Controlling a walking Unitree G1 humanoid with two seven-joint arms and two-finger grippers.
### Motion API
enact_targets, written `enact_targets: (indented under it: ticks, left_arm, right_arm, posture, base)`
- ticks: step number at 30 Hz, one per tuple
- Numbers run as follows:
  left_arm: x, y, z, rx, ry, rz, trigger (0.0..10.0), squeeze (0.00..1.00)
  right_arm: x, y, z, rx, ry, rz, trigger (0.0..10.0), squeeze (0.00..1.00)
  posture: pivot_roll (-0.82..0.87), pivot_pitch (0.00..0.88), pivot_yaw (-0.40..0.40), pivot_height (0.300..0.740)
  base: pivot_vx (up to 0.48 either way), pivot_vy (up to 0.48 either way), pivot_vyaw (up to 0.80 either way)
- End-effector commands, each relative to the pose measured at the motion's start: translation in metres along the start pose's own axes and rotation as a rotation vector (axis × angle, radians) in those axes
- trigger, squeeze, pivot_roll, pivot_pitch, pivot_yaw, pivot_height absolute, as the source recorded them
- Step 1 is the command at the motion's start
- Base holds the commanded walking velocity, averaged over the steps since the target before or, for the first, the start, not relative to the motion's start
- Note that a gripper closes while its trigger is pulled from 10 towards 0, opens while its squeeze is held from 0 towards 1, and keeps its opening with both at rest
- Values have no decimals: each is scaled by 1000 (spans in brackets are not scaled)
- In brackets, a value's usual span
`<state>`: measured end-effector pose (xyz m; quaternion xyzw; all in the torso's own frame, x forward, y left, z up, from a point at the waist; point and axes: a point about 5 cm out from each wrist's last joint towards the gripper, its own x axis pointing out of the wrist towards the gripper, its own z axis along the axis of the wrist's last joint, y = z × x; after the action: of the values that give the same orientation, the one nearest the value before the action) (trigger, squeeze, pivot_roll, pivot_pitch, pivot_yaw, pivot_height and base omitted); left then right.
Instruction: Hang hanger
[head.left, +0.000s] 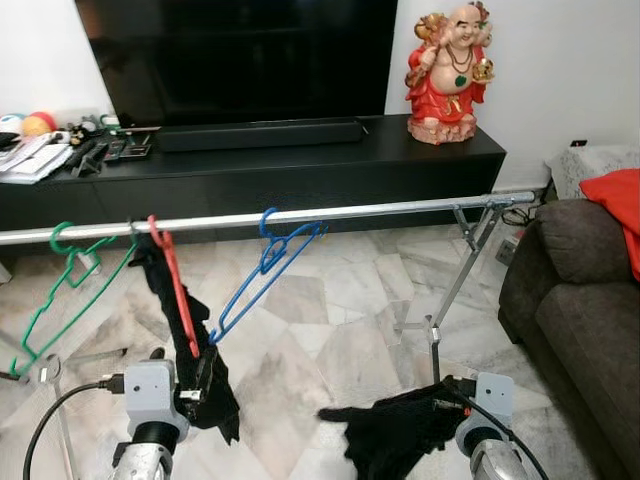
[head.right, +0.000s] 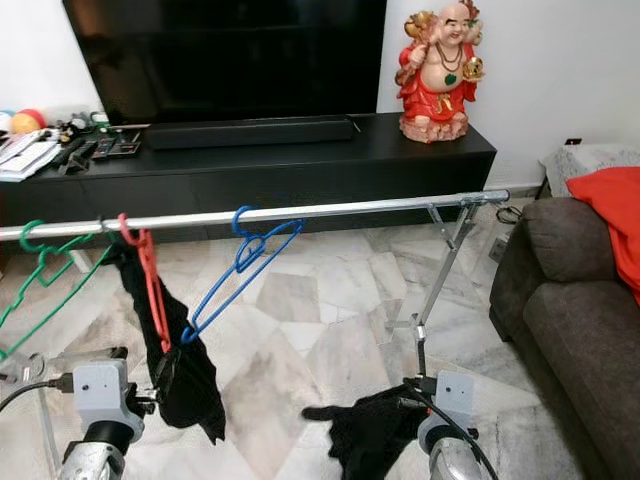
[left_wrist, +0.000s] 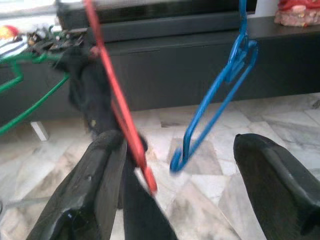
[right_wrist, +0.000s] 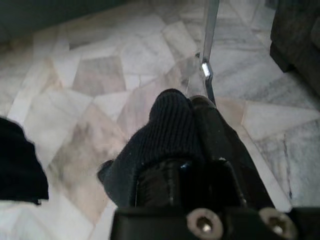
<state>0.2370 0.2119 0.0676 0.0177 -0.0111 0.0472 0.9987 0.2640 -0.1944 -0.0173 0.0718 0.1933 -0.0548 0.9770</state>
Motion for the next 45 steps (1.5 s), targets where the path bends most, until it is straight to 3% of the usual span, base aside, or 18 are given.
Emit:
enact_targets:
  ticks: [1, 17, 29, 45]
  left_arm:
    - [1, -1, 3, -4, -2, -4, 10000, 0]
    - [9, 1, 18, -6, -21, 5, 10000, 0]
    - [12, -1, 22, -11, -11, 10, 10000, 0]
    - [14, -5, 26, -26, -16, -2, 10000, 0]
  right_arm:
    - [4, -3, 14, 16, -69, -17, 10000, 0]
    - [7, -2, 20, 25, -95, -18, 10000, 0]
    - [9, 2, 22, 29, -83, 3, 10000, 0]
    - [9, 4, 22, -3, -82, 15, 10000, 0]
  posture:
    - [-68, 24, 40, 740]
    - [-55, 95, 44, 740]
    - [-47, 161, 39, 740]
    - [-49, 180, 41, 740]
  base:
    - [322, 0, 0]
    - [353, 0, 0]
    - [68, 0, 0]
    - [323, 0, 0]
